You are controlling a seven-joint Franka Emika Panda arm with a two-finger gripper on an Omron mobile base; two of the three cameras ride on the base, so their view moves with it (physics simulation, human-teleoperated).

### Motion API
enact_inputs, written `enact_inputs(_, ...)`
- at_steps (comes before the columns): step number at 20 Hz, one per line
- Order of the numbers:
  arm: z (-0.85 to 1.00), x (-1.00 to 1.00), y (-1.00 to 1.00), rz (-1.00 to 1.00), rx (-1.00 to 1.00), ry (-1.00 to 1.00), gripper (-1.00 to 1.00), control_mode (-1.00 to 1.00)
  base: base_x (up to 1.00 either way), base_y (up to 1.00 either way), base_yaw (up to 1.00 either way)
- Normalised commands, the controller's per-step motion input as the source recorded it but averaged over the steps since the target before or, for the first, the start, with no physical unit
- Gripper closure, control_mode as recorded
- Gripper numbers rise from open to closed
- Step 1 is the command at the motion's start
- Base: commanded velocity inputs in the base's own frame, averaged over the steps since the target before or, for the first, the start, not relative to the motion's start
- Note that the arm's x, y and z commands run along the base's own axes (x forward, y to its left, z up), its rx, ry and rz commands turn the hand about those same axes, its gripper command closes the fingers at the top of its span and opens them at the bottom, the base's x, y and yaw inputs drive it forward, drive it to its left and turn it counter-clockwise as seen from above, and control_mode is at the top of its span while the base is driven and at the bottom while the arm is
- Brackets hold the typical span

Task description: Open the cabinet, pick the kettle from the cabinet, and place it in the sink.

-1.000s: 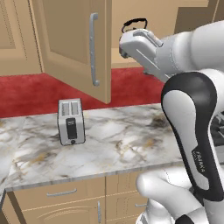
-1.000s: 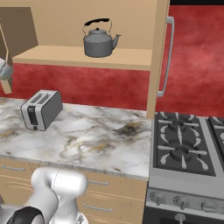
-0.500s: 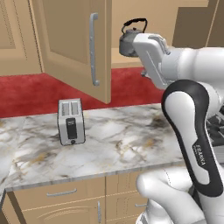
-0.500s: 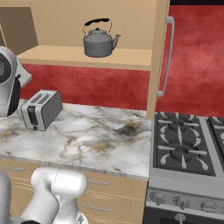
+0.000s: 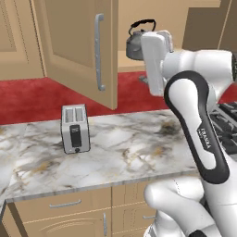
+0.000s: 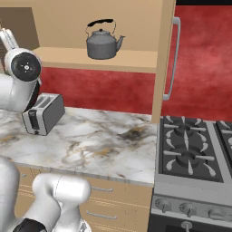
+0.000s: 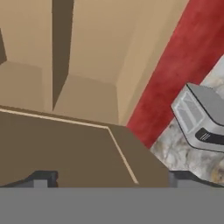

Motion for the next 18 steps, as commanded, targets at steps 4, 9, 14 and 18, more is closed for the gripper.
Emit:
enact_inputs(4, 0.00, 0.43, 0.14, 0.10, 0.26, 0.16, -1.00, -1.00, 0.00, 0.00, 0.00)
enact_inputs(9, -0.08, 0.38, 0.21, 0.19, 0.22, 0.02, -1.00, -1.00, 0.00, 0.00, 0.00)
enact_inputs(14, -0.11, 0.43, 0.18, 0.19, 0.17, 0.00, -1.00, -1.00, 0.00, 0.00, 0.00)
enact_inputs(18, -0.10, 0.45, 0.18, 0.21, 0.10, 0.02, -1.00, -1.00, 0.00, 0.00, 0.00)
